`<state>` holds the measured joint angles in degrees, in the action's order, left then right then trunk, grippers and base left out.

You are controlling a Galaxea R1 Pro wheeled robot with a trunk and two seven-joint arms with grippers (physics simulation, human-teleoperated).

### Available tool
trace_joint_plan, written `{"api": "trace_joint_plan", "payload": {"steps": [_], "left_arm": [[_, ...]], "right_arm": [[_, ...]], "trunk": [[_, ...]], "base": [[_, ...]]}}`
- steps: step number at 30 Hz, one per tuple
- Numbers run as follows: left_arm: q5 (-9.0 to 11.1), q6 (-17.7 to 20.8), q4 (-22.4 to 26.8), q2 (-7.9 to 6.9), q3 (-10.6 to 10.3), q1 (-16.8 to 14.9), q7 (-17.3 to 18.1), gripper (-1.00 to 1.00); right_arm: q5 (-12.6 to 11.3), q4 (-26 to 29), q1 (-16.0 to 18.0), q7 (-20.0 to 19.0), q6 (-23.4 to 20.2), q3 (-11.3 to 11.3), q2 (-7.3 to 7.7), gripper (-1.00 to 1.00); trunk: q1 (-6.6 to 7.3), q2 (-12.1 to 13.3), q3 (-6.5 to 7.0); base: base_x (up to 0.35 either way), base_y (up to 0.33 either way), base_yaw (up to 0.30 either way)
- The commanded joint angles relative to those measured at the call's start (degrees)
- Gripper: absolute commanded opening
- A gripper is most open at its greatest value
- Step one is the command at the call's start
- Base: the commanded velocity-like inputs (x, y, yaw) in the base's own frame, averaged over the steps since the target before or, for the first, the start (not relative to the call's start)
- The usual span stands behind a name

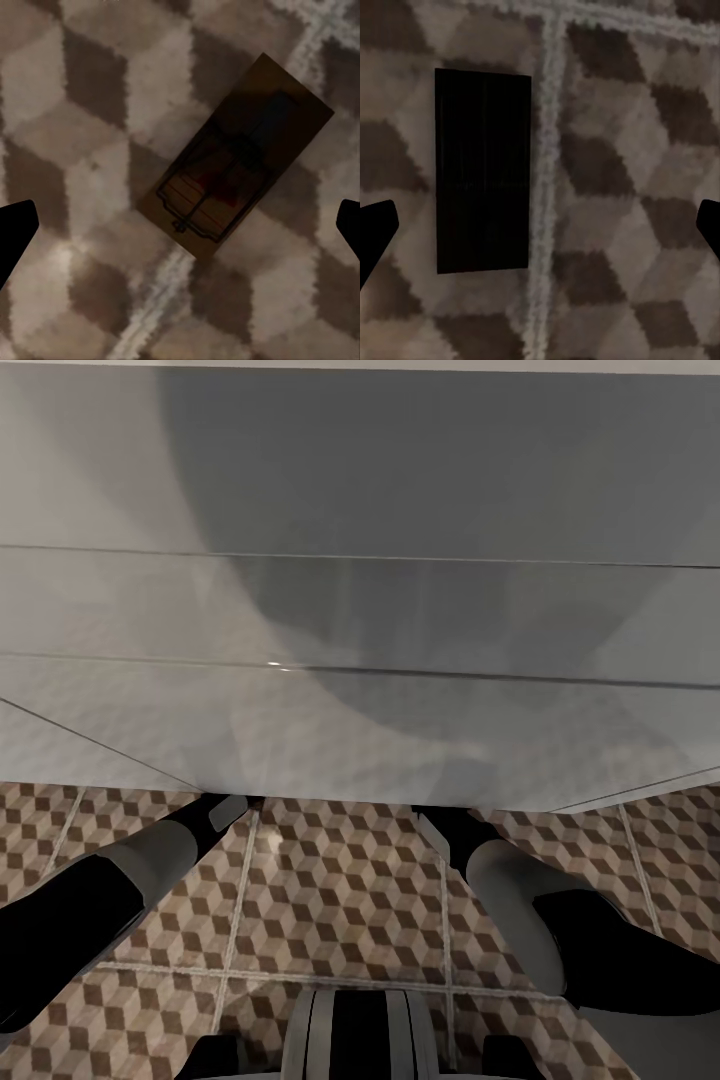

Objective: Take the four mousetraps from the cabinet in the bathroom and place them on the bathroom floor. Make sure all four end up on the same floor surface, and ensure that at least two of them are either under or directly next to the same bathroom sink.

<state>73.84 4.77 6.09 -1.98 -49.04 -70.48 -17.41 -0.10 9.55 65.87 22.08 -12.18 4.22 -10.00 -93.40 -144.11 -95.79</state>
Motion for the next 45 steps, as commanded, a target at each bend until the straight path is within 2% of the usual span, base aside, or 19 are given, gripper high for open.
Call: {"api": "trace_joint_plan", "payload": {"steps": [1, 25, 37, 45], "left_arm": [[0.6, 0.3, 0.2, -0.06, 0.4, -3.3, -0.4, 1.0], [0.6, 0.0, 0.5, -0.23, 0.4, -3.3, -0.4, 1.0], [0.4, -2.9, 0.7, -0.3, 0.1, -3.3, 0.0, 1.0], [0.3, -3.4, 0.8, -0.24, 0.0, -3.3, 0.1, 1.0]], "right_arm": [[0.0, 0.2, 4.4, 0.3, -0.5, 0.3, 0.0, 1.0], [0.2, 0.6, 4.4, 0.1, 0.2, 0.3, 0.0, 1.0], [0.2, 0.6, 4.4, 0.0, 0.5, 0.3, 0.0, 1.0], [0.2, 0.6, 4.4, 0.0, 1.6, 0.3, 0.0, 1.0]], "trunk": [[0.03, 0.0, -0.01], [0.03, 0.0, -0.01], [0.03, 0.0, -0.01], [0.03, 0.0, -0.01]], "base": [[0.0, 0.0, 0.0], [0.0, 0.0, 0.0], [-0.007, 0.0, 0.0], [-0.206, 0.0, 0.0]]}}
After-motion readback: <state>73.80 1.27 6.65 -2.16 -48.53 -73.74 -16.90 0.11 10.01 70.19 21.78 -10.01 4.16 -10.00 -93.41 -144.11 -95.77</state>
